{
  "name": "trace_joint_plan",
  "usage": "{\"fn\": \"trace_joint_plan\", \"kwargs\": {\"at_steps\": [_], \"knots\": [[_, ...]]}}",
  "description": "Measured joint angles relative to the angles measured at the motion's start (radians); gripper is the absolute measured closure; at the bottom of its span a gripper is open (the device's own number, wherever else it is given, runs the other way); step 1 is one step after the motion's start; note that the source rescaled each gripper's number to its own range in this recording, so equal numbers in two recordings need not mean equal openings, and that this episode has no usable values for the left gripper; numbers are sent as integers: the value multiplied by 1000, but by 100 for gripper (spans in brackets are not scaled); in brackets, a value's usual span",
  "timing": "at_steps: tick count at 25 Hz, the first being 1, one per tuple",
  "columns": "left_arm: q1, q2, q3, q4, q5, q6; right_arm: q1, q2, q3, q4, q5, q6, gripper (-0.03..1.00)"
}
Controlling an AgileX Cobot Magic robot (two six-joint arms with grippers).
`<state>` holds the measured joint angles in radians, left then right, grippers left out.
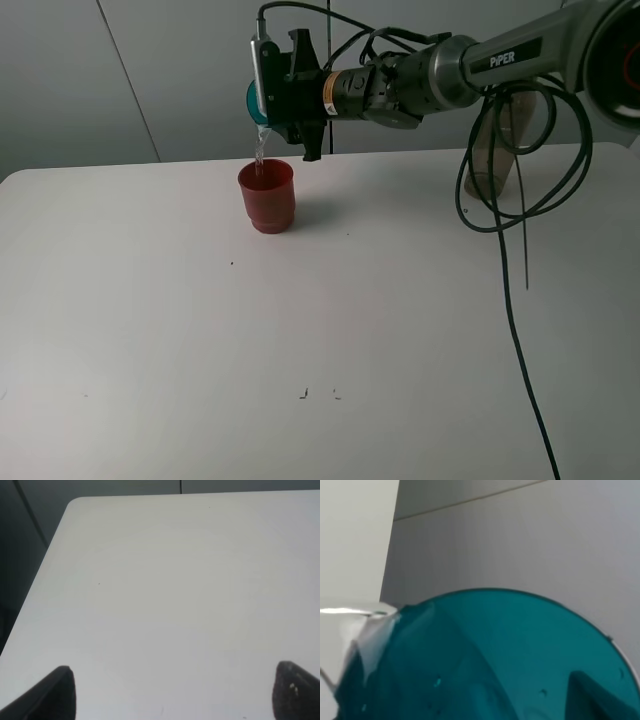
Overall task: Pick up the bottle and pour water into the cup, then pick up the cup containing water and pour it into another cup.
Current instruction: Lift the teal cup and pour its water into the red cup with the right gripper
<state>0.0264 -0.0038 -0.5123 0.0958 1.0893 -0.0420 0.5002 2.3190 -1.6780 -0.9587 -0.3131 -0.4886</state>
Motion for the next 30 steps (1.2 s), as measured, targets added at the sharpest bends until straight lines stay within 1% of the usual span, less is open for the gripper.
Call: {"fn": "trace_joint_plan", "kwargs": {"at_steps": [6,20,30], "knots": [[0,0,0,0,0,-2,0,0,0,0,14,-74,86],[0,0,0,0,0,-2,0,0,0,1,18,-170,86],[0,0,0,0,0,-2,0,0,-2,6,18,-325,86]]}}
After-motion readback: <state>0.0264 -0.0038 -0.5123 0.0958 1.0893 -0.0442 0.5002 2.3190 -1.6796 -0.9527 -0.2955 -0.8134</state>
